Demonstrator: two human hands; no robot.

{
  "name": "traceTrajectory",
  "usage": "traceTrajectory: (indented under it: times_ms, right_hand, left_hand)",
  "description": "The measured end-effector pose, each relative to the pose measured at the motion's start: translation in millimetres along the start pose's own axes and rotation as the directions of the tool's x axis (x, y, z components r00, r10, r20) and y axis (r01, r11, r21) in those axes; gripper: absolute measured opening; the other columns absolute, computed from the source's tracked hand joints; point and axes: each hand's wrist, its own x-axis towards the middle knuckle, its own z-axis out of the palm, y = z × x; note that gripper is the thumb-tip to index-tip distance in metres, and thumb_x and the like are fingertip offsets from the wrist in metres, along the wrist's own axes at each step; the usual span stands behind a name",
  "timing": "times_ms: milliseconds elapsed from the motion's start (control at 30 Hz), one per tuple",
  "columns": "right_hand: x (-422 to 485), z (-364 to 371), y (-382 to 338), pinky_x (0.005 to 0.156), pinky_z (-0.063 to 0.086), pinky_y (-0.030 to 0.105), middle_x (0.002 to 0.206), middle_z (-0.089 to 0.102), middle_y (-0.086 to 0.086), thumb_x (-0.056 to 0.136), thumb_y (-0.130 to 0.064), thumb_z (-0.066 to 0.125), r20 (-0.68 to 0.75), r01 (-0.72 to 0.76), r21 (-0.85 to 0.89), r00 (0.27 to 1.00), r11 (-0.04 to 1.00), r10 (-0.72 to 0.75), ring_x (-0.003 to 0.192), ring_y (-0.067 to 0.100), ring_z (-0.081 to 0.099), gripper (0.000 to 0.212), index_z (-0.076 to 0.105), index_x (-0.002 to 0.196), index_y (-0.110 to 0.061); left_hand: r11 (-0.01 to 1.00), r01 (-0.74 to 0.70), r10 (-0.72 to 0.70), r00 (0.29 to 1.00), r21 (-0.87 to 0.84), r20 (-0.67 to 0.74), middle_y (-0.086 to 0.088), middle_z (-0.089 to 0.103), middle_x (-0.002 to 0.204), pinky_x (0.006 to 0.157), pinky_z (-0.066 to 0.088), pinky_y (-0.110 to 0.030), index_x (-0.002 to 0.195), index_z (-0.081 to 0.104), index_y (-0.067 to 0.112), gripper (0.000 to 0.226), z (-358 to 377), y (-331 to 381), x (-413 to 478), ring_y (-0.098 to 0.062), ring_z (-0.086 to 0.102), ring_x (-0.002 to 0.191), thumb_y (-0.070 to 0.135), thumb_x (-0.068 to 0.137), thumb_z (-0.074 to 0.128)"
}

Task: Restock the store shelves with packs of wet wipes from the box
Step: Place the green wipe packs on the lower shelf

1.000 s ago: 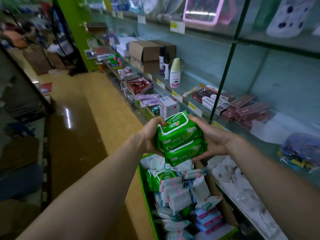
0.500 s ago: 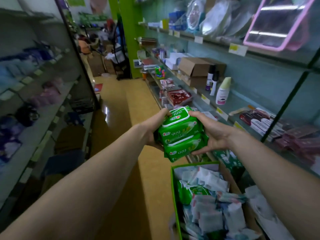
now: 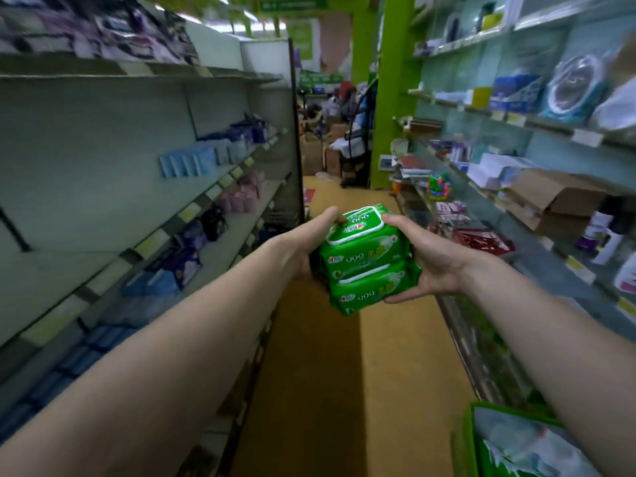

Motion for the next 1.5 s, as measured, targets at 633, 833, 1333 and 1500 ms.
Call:
traceTrajectory:
  times_ms: [633, 833, 1333, 1500]
  right_hand:
    - [129, 189, -88, 0.088, 0.051, 0.052, 0.117, 0.064, 0.012, 0.081, -0.065, 0.052, 0.356, 0.063, -0.096, 0.934, 0.993, -0.025, 0.107, 0.033, 0.061, 0.051, 0.061, 0.113, -0.027]
    - [181, 214, -124, 0.085, 0.052, 0.05, 0.115, 0.065, 0.012, 0.082, -0.064, 0.051, 0.468, 0.098, -0.165, 0.884, 0.981, -0.01, 0.105, 0.032, 0.062, 0.052, 0.062, 0.114, -0.025]
    - [290, 334, -167, 0.078, 0.055, 0.044, 0.105, 0.07, 0.013, 0.085, -0.064, 0.049, 0.719, 0.148, -0.277, 0.687, 0.949, 0.103, 0.098, 0.03, 0.066, 0.055, 0.065, 0.113, -0.019]
    - [308, 391, -165, 0.079, 0.056, 0.045, 0.106, 0.071, 0.014, 0.083, -0.066, 0.051, 0.769, 0.16, -0.294, 0.625, 0.942, 0.134, 0.097, 0.031, 0.068, 0.06, 0.063, 0.117, -0.018]
  left_hand:
    - [0.977, -0.041, -0.038, 0.931, -0.207, -0.363, -0.013, 0.068, 0.083, 0.093, 0.048, -0.053, 0.099, 0.059, 0.011, 0.043, -221, -16, -33, -0.03, 0.065, 0.083, 0.05, 0.084, 0.049]
    - [0.959, -0.076, -0.059, 0.889, -0.274, -0.453, -0.015, 0.067, 0.094, 0.094, 0.046, -0.056, 0.106, 0.058, 0.012, 0.046, -265, -4, -13, -0.032, 0.063, 0.091, 0.05, 0.083, 0.048]
    - [0.886, -0.172, -0.191, 0.712, -0.43, -0.676, -0.012, 0.067, 0.088, 0.086, 0.051, -0.045, 0.097, 0.059, 0.016, 0.034, -370, -21, -21, -0.028, 0.063, 0.086, 0.046, 0.083, 0.053]
    - [0.87, -0.171, -0.256, 0.646, -0.463, -0.719, -0.014, 0.065, 0.098, 0.091, 0.048, -0.05, 0.101, 0.06, 0.013, 0.037, -410, -39, -39, -0.031, 0.061, 0.094, 0.044, 0.083, 0.052]
